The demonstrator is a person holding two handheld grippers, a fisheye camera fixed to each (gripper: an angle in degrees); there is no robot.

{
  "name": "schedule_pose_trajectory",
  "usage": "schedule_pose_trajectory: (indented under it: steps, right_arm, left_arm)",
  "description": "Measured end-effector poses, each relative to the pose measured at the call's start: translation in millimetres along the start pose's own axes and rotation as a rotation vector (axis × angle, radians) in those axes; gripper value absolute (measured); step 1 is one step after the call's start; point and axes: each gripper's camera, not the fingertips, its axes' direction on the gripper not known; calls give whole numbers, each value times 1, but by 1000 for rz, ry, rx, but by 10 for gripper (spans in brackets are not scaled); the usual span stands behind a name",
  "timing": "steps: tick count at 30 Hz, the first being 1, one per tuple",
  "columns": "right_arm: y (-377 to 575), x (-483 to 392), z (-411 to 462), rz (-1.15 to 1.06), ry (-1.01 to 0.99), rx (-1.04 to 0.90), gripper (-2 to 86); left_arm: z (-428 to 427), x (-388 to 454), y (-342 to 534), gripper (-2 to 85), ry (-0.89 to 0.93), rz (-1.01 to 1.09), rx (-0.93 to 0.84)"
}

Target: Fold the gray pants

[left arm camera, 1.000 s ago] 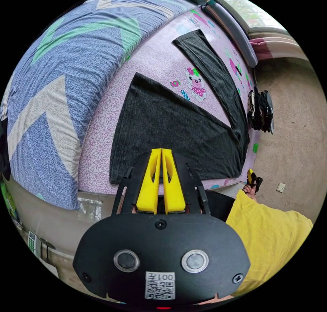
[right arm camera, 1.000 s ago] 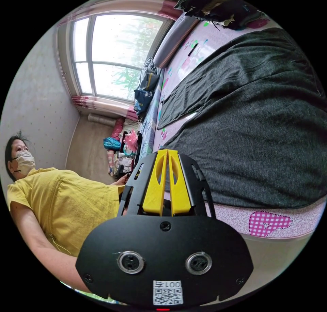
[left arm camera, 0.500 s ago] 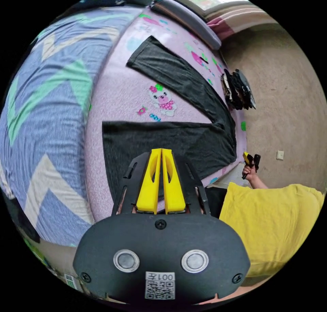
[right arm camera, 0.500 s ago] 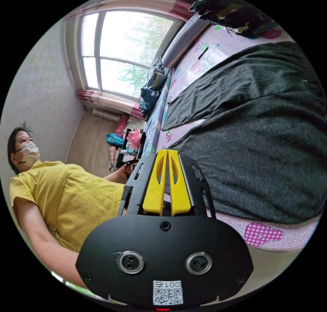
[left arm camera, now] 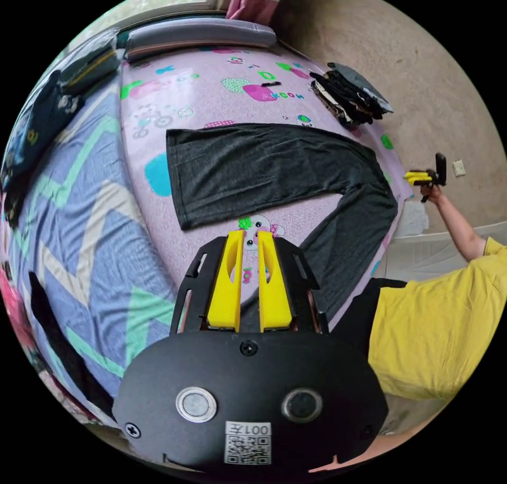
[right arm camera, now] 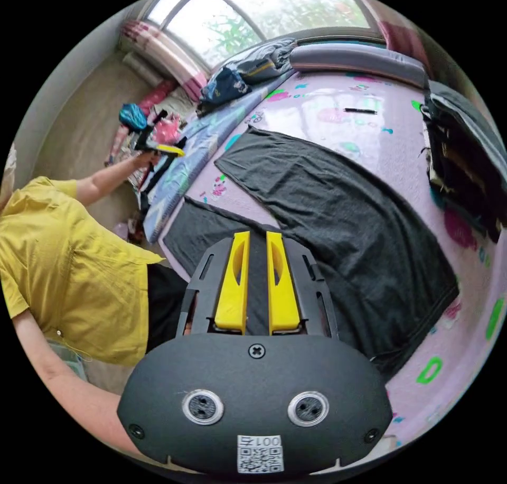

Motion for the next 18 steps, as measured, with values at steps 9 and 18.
schedule_pose_trajectory:
  steps: [9,18]
  right_arm:
    - [-162,58,55,-155,35,-202,67]
    - [-287,135,107,-209,101,-328,85]
  left_arm:
    - [44,-18,-154,59,-192,212,-102]
    - [134,-69,-288,60,-396,431,-276]
